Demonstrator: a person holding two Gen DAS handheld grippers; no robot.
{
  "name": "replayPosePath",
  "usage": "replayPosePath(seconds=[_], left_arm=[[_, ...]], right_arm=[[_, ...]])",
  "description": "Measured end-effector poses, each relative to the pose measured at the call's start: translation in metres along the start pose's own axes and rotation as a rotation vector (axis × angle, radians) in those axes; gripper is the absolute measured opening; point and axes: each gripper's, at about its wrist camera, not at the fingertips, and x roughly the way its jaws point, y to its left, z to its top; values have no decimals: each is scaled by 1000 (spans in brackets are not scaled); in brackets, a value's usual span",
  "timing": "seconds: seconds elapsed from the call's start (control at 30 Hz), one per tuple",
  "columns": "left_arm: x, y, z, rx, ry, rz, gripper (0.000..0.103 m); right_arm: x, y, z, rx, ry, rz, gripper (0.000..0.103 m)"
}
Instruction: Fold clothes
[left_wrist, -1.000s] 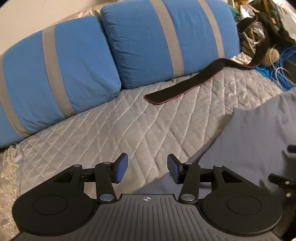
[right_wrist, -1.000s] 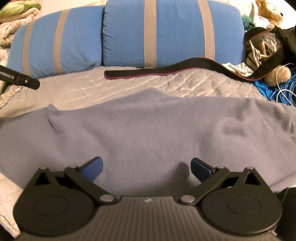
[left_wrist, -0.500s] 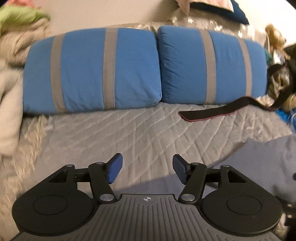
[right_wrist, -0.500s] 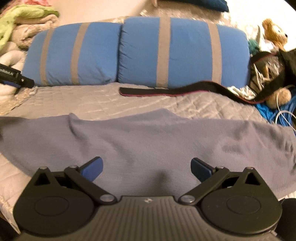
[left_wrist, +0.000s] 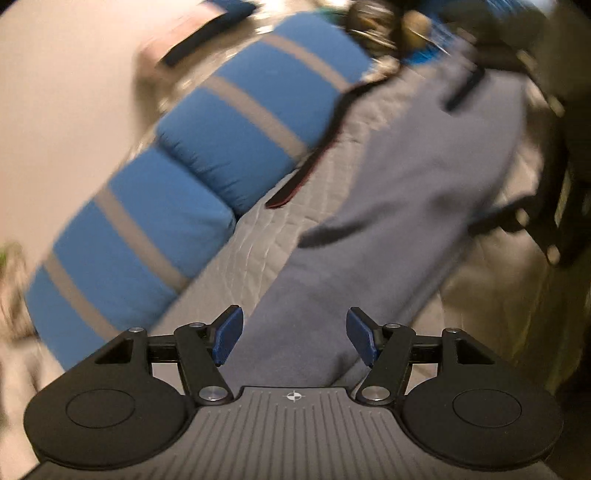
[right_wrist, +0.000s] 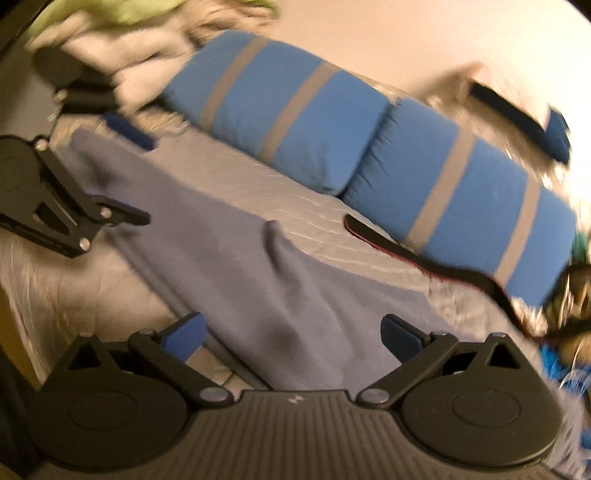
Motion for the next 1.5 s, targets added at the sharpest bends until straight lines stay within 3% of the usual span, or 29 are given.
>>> replayPosePath(seconds=[0.23,0.4,0.73,0.97,1.07,1.2,1.37,1.5], left_arm=[[-7,-17,0,160,-28,38,61],[-5,-22,0,195,-16,49,62],[-1,-32,-5,274,9,80,62],[2,-34,-8,293,27,90,62],[3,-36,-9,299,31,89,62],[7,-38,-10,310,28,105,62],[18,-47,-14,402,45,157,61],[21,-49,-20,468,108,127,14]], right_arm=[[5,34,-1,-255,-10,-98,103],[11,47,-5,-398,-12,-193,103],[24,71,-20,-681,-37,-269,103],[35,69,-11,-693,-134,-249,102],[35,61,-1,-622,-157,-225,91],[30,44,12,-494,-158,-168,67],[26,41,13,-443,-147,-107,38],[20,44,9,-441,-137,-41,30]])
